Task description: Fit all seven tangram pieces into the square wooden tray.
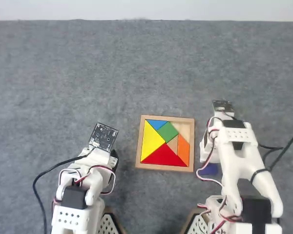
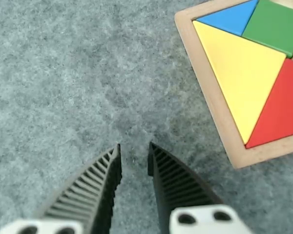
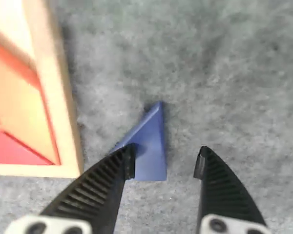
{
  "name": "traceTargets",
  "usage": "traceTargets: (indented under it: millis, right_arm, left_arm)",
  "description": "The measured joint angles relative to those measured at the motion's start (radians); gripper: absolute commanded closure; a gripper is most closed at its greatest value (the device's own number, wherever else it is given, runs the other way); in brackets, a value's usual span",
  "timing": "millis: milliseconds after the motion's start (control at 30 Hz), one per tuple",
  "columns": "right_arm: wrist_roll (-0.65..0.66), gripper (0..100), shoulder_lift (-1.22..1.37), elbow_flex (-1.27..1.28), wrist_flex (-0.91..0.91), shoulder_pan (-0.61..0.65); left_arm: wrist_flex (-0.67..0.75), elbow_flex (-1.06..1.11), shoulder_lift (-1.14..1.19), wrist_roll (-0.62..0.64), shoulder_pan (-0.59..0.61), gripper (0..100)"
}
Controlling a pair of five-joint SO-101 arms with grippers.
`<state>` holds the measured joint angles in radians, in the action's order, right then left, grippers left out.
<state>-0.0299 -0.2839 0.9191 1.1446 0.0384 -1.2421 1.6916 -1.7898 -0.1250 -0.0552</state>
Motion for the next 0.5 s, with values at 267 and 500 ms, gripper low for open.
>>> traceTargets:
  millis: [267,500]
  right_arm:
    - [0.005,79.0,0.006,0.035,-0.072,0.015]
    - [-0.041,79.3,0.129,-0.018,-0.083,0.066]
  left_arm:
    - [0.0,0.0,0.0,0.0,0.0,91]
    - [0.0,0.0,0.0,0.0,0.0,91]
